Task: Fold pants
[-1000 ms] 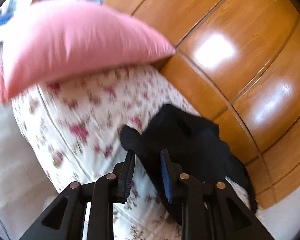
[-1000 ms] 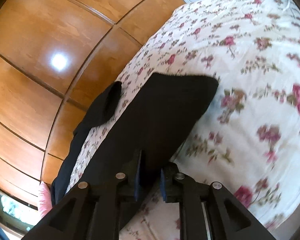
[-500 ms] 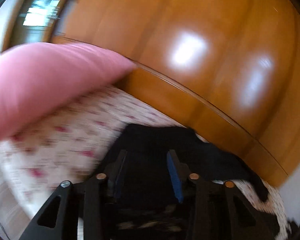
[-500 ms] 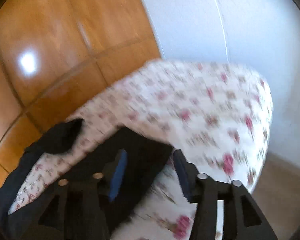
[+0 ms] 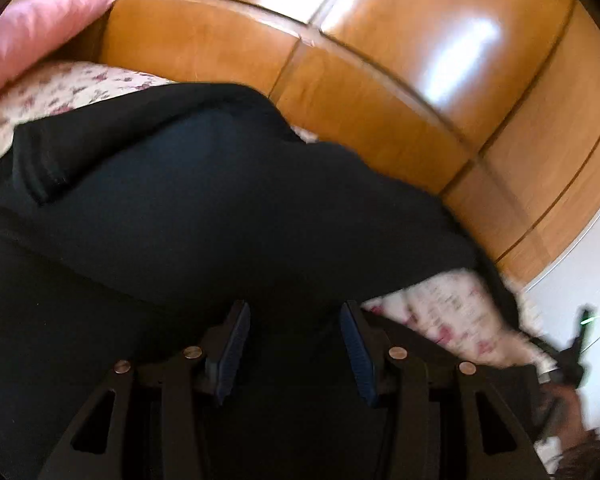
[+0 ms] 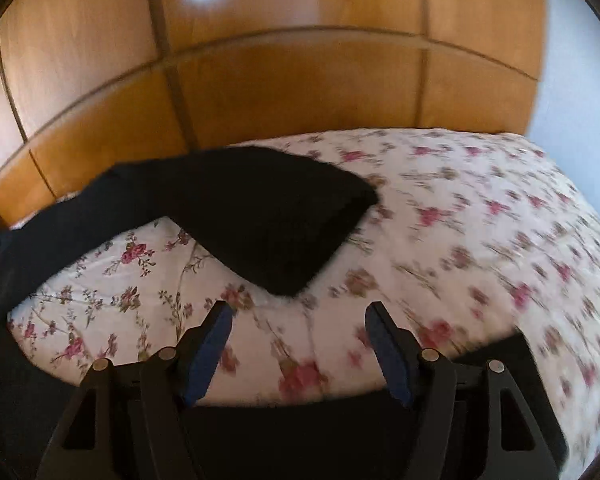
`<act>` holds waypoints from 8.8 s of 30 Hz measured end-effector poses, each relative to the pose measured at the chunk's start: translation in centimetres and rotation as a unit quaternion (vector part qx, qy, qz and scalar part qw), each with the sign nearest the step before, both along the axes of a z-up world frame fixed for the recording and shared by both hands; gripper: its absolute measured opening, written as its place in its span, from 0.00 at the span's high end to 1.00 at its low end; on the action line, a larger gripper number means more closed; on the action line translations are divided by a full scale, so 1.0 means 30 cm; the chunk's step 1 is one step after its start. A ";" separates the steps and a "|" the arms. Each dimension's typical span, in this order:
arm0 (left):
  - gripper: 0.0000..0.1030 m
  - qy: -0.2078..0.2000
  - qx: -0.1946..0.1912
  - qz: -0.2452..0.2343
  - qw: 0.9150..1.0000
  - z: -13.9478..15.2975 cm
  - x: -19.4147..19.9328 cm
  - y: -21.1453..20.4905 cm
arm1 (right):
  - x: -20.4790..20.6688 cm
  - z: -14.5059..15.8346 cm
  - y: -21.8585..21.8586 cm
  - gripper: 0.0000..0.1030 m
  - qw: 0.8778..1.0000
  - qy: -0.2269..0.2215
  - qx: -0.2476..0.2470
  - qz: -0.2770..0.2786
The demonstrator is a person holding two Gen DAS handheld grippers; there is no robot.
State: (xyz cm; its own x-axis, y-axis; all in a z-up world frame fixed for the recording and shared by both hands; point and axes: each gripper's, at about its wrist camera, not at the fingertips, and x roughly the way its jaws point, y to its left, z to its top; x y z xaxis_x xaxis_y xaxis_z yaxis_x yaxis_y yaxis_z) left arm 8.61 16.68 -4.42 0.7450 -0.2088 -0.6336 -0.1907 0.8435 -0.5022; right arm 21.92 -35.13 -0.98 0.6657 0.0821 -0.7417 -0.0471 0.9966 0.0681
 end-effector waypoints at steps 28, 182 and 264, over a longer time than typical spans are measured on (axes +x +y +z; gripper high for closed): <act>0.44 -0.051 -0.018 -0.006 0.999 0.017 -0.067 0.009 | -0.187 0.471 -0.477 0.91 0.954 -0.111 0.269 -0.068; 0.37 0.057 0.217 0.043 0.974 0.057 0.171 0.110 | -0.053 0.016 -0.576 0.50 0.947 -0.023 0.215 -0.237; 0.86 0.067 0.246 0.189 0.948 0.120 0.505 0.560 | 0.359 -0.059 -0.517 0.79 0.971 -0.003 0.133 -0.200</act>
State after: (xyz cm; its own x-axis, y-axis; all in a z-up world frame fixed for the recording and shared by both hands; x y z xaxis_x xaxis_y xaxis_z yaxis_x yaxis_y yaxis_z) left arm 23.75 33.47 -0.82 0.6139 0.4019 -0.6794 -0.5596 0.8286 -0.0156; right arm 32.68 -50.63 -2.77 0.6881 0.0035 -0.7256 0.3389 0.8827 0.3256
